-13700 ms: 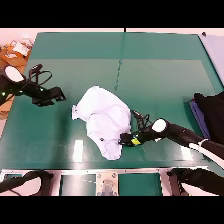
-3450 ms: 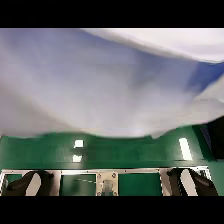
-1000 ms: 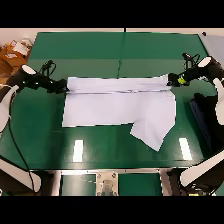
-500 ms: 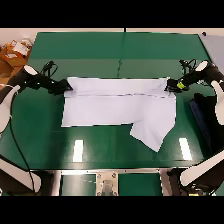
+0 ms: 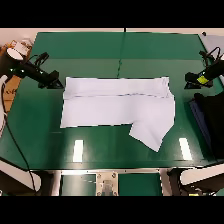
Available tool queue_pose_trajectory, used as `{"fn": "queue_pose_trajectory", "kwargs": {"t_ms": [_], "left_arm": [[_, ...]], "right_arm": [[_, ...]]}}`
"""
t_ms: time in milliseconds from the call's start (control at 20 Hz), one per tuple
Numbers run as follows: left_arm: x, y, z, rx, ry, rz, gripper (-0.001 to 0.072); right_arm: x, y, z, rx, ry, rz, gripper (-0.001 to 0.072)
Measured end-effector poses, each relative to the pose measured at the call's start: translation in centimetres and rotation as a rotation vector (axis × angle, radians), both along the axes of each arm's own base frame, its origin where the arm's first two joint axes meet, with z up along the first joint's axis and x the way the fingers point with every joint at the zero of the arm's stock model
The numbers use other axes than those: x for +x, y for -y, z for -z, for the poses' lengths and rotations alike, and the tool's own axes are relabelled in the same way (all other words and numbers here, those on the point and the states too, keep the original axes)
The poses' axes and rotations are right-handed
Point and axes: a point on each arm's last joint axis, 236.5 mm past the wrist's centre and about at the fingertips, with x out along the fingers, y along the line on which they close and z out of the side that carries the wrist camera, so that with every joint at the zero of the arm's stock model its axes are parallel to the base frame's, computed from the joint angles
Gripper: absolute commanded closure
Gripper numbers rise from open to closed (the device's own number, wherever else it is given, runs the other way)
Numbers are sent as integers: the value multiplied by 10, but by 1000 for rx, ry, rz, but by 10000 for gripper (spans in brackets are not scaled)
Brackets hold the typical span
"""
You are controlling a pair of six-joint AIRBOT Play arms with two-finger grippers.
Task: Fold the shirts.
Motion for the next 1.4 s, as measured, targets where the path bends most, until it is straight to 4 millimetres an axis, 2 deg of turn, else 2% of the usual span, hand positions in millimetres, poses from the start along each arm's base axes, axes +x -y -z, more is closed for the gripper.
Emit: {"fn": "queue_pose_trajectory", "kwargs": {"t_ms": [150,250,300,350,400,500,550,600,650,800,950,1100,1400], "left_arm": [[-35,-5,-17,58,-34,34,688],[-66,-12,-26,114,-32,15,688],[-85,-12,-32,131,-15,-3,688],[-103,-11,-35,143,1,-27,687],[-121,-11,-35,157,16,-57,686],[-154,-8,-34,168,63,-142,683],[-168,-8,-30,172,71,-181,611],[-181,-8,-25,174,77,-224,335],[-192,-6,-18,170,68,-257,194],[-218,1,13,135,6,-362,195],[-226,26,45,39,-16,-444,195],[-219,49,69,-40,17,-545,195],[-179,59,95,-90,61,-752,197]], "right_arm": [[-54,2,-7,9,-28,91,699],[-99,6,-4,12,-40,200,690],[-125,3,3,25,-57,260,566],[-146,-2,12,41,-68,304,369],[-166,-11,24,65,-77,348,319],[-191,-34,52,137,-85,418,319],[-199,-49,67,188,-89,443,319],[-206,-65,81,239,-89,456,319],[-210,-80,93,292,-84,472,319],[-213,-117,117,427,-66,525,319],[-210,-141,131,519,-78,576,319],[-192,-157,133,615,-52,646,319],[-185,-162,133,620,-33,586,318]]}}
